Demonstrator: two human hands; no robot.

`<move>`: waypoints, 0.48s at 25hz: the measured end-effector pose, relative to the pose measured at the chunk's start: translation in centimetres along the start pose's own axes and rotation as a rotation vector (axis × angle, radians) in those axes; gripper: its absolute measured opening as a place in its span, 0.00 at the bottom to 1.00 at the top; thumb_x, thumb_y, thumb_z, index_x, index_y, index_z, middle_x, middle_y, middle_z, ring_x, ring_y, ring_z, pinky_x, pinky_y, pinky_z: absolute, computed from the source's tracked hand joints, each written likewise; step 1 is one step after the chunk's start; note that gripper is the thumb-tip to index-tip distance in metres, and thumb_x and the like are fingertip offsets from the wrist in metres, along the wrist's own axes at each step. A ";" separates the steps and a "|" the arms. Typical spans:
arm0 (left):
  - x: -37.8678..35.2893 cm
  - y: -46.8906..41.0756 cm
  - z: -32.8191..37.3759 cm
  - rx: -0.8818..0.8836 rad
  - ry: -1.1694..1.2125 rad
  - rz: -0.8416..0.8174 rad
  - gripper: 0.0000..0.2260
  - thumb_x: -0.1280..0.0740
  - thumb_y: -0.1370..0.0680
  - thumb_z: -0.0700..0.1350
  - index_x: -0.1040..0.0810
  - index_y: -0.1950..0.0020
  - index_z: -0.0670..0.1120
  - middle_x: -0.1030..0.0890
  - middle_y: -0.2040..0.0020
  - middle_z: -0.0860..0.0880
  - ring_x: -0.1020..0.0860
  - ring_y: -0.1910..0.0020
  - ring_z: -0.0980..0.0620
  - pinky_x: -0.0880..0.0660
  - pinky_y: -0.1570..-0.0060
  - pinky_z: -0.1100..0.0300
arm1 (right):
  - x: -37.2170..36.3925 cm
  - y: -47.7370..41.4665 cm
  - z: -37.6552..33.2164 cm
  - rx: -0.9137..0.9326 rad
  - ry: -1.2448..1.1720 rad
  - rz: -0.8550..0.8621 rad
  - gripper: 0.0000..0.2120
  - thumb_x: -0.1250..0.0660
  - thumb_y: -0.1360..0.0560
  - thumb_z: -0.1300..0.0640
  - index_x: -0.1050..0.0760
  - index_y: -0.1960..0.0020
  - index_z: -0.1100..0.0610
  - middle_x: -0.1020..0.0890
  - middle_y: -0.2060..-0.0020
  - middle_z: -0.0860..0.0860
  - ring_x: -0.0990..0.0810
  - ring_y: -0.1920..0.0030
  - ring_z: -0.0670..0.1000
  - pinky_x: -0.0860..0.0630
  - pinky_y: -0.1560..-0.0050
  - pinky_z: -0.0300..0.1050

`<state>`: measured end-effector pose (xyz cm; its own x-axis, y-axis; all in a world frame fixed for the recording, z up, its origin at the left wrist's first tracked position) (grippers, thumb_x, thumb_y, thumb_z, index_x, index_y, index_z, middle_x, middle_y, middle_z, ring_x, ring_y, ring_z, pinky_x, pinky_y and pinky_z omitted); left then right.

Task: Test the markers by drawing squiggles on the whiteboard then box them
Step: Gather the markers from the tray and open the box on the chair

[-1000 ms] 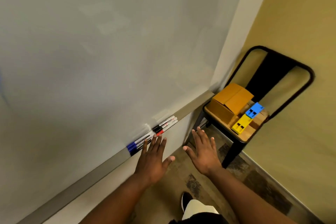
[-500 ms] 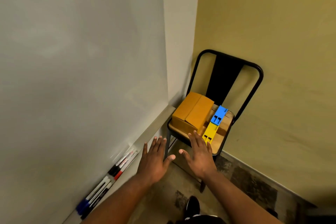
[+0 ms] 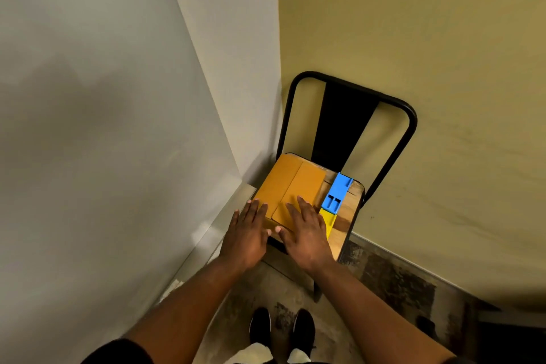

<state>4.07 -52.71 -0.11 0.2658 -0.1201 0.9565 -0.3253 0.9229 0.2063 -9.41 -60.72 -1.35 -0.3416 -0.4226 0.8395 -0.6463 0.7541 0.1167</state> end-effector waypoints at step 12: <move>-0.9 -5.8 -0.2 -0.074 0.071 -0.137 0.35 0.41 0.18 0.58 0.58 0.20 0.49 0.56 0.19 0.47 0.54 0.20 0.47 0.44 0.26 0.52 | -0.7 -6.1 0.9 -0.353 -0.049 -0.046 0.49 0.36 0.25 0.36 0.65 0.20 0.49 0.67 0.21 0.47 0.65 0.21 0.55 0.48 0.24 0.68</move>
<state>5.91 -57.85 -2.24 0.3675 -0.2230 0.9029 -0.2143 0.9244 0.3155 -5.86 -65.43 -3.16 -0.3553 -0.4772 0.8037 -0.3891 0.8573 0.3370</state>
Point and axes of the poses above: each hand's wrist, its own y-axis away from the middle knuckle, its own x-axis out of the back of the hand, z = x × y, the point moved 6 cm from there along -y, towards the middle knuckle
